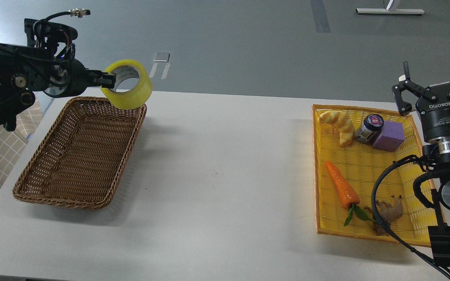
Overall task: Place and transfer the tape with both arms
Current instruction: 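Lift the tape roll and carry it over the wicker basket, then lower the tape roll into the basket and release it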
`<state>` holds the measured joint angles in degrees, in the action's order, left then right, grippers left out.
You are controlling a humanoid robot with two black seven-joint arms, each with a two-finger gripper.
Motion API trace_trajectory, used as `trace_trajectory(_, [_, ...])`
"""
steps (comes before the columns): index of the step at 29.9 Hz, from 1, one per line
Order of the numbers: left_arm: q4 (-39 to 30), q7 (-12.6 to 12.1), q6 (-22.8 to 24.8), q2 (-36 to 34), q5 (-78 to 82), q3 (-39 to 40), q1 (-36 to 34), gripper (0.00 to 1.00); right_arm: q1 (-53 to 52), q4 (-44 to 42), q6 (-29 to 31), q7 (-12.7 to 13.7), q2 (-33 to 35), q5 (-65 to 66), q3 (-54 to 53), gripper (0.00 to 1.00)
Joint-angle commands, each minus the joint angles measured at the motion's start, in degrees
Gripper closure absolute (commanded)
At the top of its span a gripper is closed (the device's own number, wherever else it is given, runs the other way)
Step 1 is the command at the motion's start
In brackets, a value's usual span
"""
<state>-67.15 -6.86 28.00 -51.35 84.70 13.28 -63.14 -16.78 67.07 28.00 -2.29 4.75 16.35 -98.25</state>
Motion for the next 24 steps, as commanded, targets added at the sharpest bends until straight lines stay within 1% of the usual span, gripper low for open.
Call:
trace_trajectory(1, [0.18,0.27,0.0,-1.65,0.2,-0.01,2.14,1.0,-0.01,-0.01,0.0,0.0,-0.09,0.0,0.08,0.0])
trace_trajectory(5, [0.44,0.18,0.0,-3.14,0.29,-0.01,5.65,1.0,-0.01,-0.01,0.0,0.0,-0.44,0.0,0.08,0.0])
trace_trajectory(11, [2.9,0.53,-2.24,-3.23,0.29,-0.01,10.22,1.0,-0.01,-0.01,0.0,0.0,-0.79,0.0,0.25,0.0])
trace_trajectory(14, [3.87,1.14,-3.21,-2.97,0.29,-0.01,11.54,1.0,-0.09,-0.01,0.0,0.0,-0.88,0.0,0.52,0.0])
trace_trajectory(17, [4.48,1.14,-3.92,-2.79,0.29,-0.01,13.21,1.0,-0.09,-0.1,0.0,0.0,-1.14,0.09,0.61,0.0])
trace_trajectory(24, [6.42,1.85,-4.97,-2.27,0.21,-0.01,14.62,1.0,-0.01,-0.01,0.0,0.0,-1.06,0.0,0.61,0.0])
